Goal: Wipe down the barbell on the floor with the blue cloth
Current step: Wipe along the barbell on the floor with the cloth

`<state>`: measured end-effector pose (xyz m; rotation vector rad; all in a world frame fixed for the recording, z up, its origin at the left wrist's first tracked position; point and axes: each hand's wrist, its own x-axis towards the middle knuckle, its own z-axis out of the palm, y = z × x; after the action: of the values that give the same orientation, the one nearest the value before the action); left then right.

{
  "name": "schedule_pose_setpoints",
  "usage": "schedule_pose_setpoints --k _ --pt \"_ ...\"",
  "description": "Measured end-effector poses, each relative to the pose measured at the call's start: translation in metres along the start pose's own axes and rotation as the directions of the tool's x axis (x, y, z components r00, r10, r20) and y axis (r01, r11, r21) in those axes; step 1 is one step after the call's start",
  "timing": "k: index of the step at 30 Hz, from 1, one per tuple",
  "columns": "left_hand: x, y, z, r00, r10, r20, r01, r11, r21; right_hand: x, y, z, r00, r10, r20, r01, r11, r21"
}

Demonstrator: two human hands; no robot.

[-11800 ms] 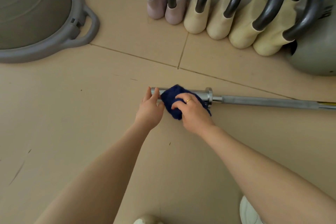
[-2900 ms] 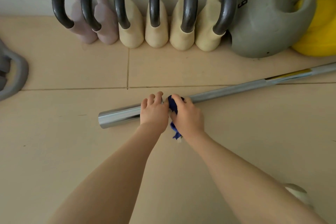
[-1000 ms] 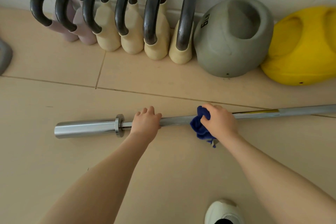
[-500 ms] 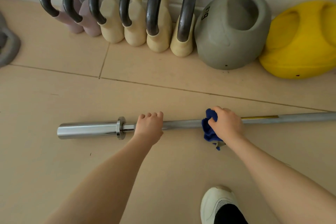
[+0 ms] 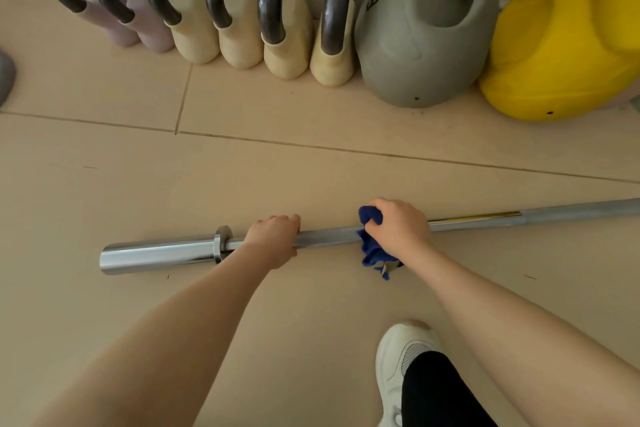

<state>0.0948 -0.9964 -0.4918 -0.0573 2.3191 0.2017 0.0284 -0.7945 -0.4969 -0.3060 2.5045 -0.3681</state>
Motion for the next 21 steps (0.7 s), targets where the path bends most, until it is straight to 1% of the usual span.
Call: schedule_pose_setpoints --k 2,3,5,6,7,8,10,12,14,16,18,19,21 --pt "-0.003 0.0 0.002 1.0 0.007 0.008 -0.007 1.0 -0.006 0.0 0.009 -0.005 1.0 0.008 0.017 -0.007 0.998 -0.055" --pt "-0.003 -0.001 0.002 1.0 0.012 0.009 -0.012 1.0 -0.01 -0.001 0.018 -0.009 1.0 0.029 -0.009 -0.03 0.992 -0.122" --pt "-0.004 -0.004 0.002 0.999 0.027 0.018 -0.027 1.0 -0.003 -0.007 0.037 -0.016 0.99 0.1 -0.101 -0.124 0.957 -0.264" --pt "-0.003 -0.004 0.003 0.999 0.047 0.024 -0.047 0.999 0.022 -0.011 0.045 -0.019 0.981 0.136 -0.136 -0.173 0.935 -0.309" --pt "-0.004 -0.004 0.004 0.997 0.069 0.028 -0.071 0.996 0.056 -0.015 0.049 -0.02 0.973 0.165 -0.16 -0.21 0.924 -0.319" --pt "-0.005 -0.003 0.006 0.996 0.091 0.025 -0.093 0.991 0.093 -0.019 0.05 -0.018 0.967 0.188 -0.172 -0.232 0.929 -0.29" --pt "-0.009 -0.001 0.009 0.992 0.122 0.007 -0.122 0.982 0.141 -0.025 0.041 -0.012 0.965 0.203 -0.165 -0.231 0.958 -0.169" --pt "-0.012 0.001 0.012 0.992 0.128 -0.022 -0.123 0.981 0.152 -0.028 0.02 -0.004 0.978 0.175 -0.112 -0.183 0.98 -0.075" --pt "-0.014 0.001 0.014 0.992 0.124 -0.039 -0.117 0.983 0.144 -0.03 -0.008 0.004 0.994 0.105 -0.028 -0.106 0.994 -0.021" --pt "-0.016 0.002 0.016 0.992 0.111 -0.051 -0.105 0.987 0.122 -0.032 -0.034 0.011 0.998 0.006 0.061 -0.006 1.0 -0.014" --pt "-0.016 0.002 0.018 0.992 0.114 -0.059 -0.108 0.988 0.106 -0.032 -0.04 0.014 0.994 -0.038 0.102 0.041 0.999 -0.024" --pt "-0.016 0.0 0.019 0.991 0.122 -0.058 -0.116 0.988 0.103 -0.031 -0.035 0.012 0.996 -0.026 0.089 0.029 0.999 -0.028" --pt "-0.014 -0.003 0.021 0.989 0.138 -0.055 -0.132 0.986 0.106 -0.029 -0.012 0.006 0.999 0.053 -0.004 -0.053 0.996 -0.066"
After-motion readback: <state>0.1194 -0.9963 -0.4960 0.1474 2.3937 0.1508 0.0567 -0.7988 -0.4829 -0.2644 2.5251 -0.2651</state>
